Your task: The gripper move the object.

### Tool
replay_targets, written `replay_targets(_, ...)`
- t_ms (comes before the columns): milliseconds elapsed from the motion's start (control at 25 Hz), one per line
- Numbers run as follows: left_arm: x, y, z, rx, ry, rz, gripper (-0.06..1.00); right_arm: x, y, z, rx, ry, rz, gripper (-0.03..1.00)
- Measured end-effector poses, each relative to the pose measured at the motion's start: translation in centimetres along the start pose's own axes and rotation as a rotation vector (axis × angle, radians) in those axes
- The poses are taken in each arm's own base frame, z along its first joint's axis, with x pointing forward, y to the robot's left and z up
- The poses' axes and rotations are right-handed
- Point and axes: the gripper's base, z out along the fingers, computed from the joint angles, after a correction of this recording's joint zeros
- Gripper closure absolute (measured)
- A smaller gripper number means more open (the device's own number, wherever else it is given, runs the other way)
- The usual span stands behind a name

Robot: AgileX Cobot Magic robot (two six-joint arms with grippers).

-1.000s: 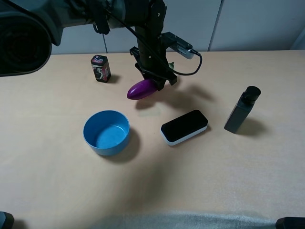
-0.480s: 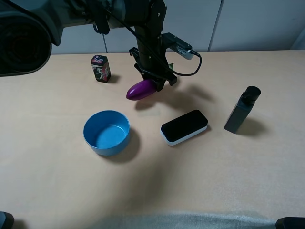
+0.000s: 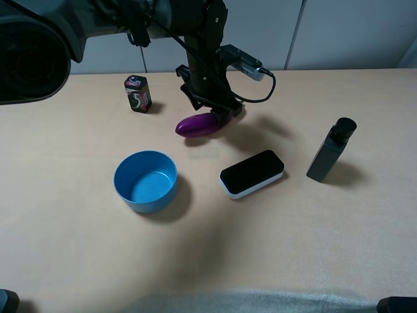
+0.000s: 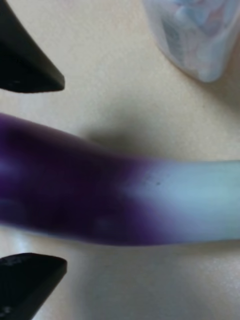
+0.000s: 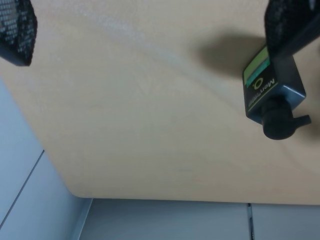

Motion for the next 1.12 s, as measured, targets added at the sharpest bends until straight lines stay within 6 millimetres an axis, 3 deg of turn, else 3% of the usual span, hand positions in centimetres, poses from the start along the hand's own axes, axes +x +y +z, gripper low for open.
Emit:
replay_targets(640,0.4,0.3,-0.2,-0.067,0.058,-0.042,0.12,0.0,0.0,0.0,0.0,0.0,0.0,0.27)
replay_targets(1120,-0.4,0.0,-2.8,-0.02,0.02,-0.072,0.12,0.0,0.0,0.0,0.0,0.0,0.0,0.27)
